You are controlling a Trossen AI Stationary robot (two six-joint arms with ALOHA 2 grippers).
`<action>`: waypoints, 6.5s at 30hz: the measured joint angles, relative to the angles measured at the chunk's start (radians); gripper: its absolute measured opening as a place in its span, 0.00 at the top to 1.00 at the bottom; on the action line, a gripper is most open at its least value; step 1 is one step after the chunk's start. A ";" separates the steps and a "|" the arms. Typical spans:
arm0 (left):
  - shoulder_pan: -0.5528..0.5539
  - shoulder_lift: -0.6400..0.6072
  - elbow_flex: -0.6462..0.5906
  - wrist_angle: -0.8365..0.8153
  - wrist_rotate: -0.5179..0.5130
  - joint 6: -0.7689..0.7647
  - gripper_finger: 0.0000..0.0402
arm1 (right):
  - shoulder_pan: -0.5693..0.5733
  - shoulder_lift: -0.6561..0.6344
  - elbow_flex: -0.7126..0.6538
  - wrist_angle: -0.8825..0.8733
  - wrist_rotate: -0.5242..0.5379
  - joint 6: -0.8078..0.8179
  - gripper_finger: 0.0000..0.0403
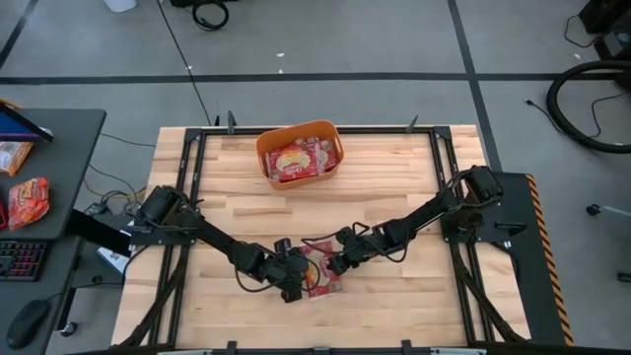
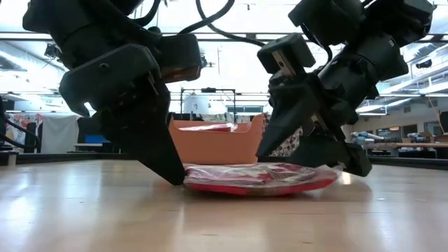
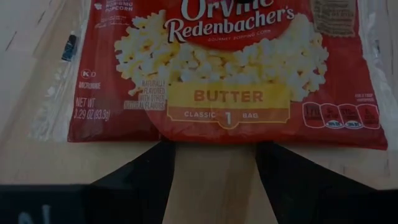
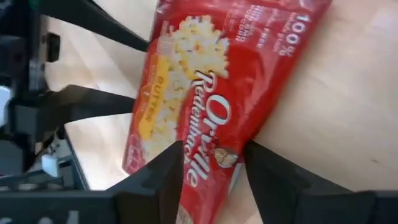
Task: Sort popcorn bags into baskets
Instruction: Put the popcorn pack in the container, then return to Home Position
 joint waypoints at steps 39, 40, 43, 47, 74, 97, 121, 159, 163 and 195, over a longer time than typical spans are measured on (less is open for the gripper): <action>-0.201 -0.294 0.000 -0.456 0.125 -0.160 0.43 | -0.187 -0.161 0.022 0.009 0.132 -0.257 0.99; -0.214 -0.294 0.000 -0.455 0.116 -0.161 0.43 | -0.212 -0.161 0.022 0.052 0.135 -0.252 0.99; -0.242 -0.294 0.000 -0.454 0.083 -0.169 0.43 | -0.280 -0.146 0.022 0.195 0.175 -0.196 0.99; -0.258 -0.294 0.000 -0.454 0.041 -0.181 0.43 | -0.335 -0.109 0.023 0.334 0.336 -0.079 0.99; -0.263 -0.297 0.000 -0.503 -0.039 -0.157 0.43 | -0.366 0.340 0.464 0.404 0.914 0.563 0.92; -0.323 -0.406 0.000 -0.642 -0.087 -0.310 0.53 | -0.286 0.389 0.503 0.481 1.089 0.461 0.66; -0.121 -1.063 -0.382 -0.511 -0.352 -0.368 0.83 | -0.329 -0.021 0.388 0.334 0.036 -0.653 0.66; 0.029 -1.868 -0.695 -0.770 -0.412 -0.750 0.98 | -0.113 -0.790 0.389 -1.122 0.595 -0.727 0.75; 0.029 -1.903 -0.695 -0.831 -0.421 -0.800 0.99 | -0.113 -0.824 0.389 -1.182 0.593 -0.712 0.82; 0.026 -1.905 -0.839 -0.463 -0.558 -0.669 0.99 | -0.113 -1.330 -0.500 -0.623 0.359 -0.208 0.97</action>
